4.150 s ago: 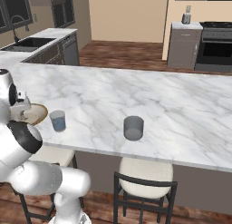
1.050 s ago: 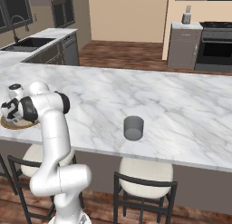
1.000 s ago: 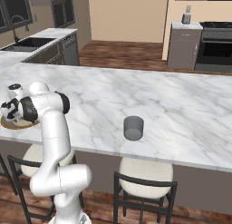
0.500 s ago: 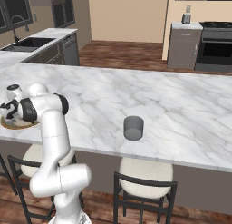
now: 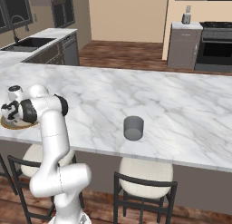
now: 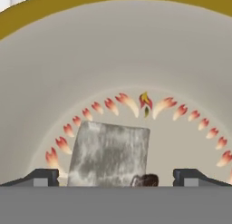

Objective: There are four ice cubes in the ice bowl. Place two ice cubes in each glass of water.

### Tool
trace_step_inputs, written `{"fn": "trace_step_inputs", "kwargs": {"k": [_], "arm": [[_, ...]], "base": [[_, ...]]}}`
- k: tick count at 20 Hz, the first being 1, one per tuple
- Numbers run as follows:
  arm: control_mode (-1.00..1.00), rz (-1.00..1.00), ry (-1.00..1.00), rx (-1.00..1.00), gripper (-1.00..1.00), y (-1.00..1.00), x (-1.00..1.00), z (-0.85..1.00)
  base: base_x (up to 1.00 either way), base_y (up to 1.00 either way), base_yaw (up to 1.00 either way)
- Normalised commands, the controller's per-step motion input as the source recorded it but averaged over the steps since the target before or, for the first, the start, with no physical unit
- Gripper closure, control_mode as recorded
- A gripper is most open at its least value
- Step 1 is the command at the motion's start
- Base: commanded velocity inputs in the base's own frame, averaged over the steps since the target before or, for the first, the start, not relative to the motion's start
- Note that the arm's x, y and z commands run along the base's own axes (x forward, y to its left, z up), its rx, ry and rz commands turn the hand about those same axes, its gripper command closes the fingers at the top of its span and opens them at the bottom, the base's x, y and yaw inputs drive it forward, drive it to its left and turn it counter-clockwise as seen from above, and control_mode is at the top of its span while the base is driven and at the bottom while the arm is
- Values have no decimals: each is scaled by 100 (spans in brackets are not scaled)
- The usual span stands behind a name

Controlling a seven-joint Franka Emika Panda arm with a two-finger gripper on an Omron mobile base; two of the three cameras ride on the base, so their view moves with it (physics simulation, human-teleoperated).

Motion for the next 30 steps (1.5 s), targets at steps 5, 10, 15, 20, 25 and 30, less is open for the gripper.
{"fn": "trace_step_inputs", "kwargs": {"k": [5,10,15,20,25,30], "arm": [[-100,0,0,-1,-100,23,5,-1],[-100,0,0,0,-100,16,14,-8],[-100,0,0,0,-100,5,1,-13],[-100,0,0,0,100,1,0,-24],[-100,0,0,0,100,0,0,-27],[-100,0,-5,0,100,-3,0,0]], "base": [[0,0,0],[0,0,0],[0,0,0],[0,0,0],[0,0,0],[0,0,0]]}}
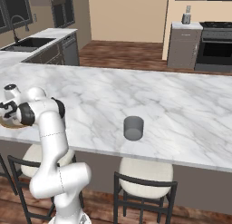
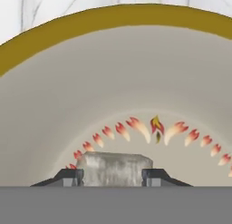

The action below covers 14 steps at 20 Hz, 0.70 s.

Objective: There are four ice cubes in the ice bowl. Place two ice cubes in each glass of water.

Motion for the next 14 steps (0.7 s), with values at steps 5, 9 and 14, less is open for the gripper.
{"fn": "trace_step_inputs", "kwargs": {"k": [5,9,14], "arm": [[-100,-1,-4,-1,100,-34,-6,57],[-100,-13,7,-7,100,-80,-27,88],[-100,-13,15,-6,100,-100,-36,83]], "base": [[0,0,0],[0,0,0],[0,0,0]]}}
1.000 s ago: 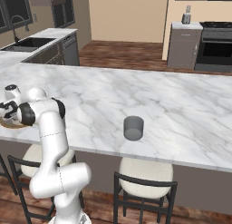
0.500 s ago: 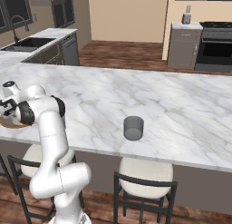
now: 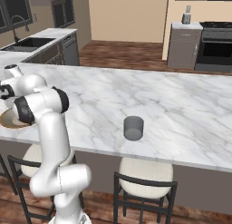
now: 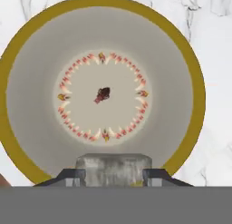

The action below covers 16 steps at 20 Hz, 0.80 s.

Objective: There are four ice cubes in the ice bowl. Place two ice cubes in each glass of water.

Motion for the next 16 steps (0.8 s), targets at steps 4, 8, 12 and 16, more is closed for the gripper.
{"fn": "trace_step_inputs", "kwargs": {"k": [4,8,12,16], "arm": [[-100,-18,14,-2,100,-100,-37,68],[-100,-36,11,0,100,-100,-23,32],[-100,-38,1,0,100,-100,-19,3],[-100,-35,-3,0,100,-100,-14,0]], "base": [[0,0,0],[0,0,0],[0,0,0],[0,0,0]]}}
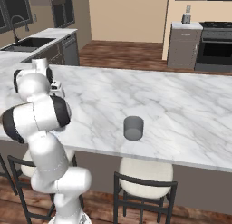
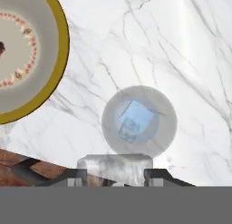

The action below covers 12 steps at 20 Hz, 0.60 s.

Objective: There are four ice cubes in the ice bowl. Place two ice cubes in each glass of water.

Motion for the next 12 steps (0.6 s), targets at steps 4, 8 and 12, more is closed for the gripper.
{"fn": "trace_step_inputs", "kwargs": {"k": [4,8,12], "arm": [[-100,-24,-21,0,100,-100,-8,1],[-100,-21,-24,0,100,-100,-4,5],[-100,-25,-16,0,100,-100,0,1]], "base": [[0,0,0],[0,0,0],[0,0,0]]}}
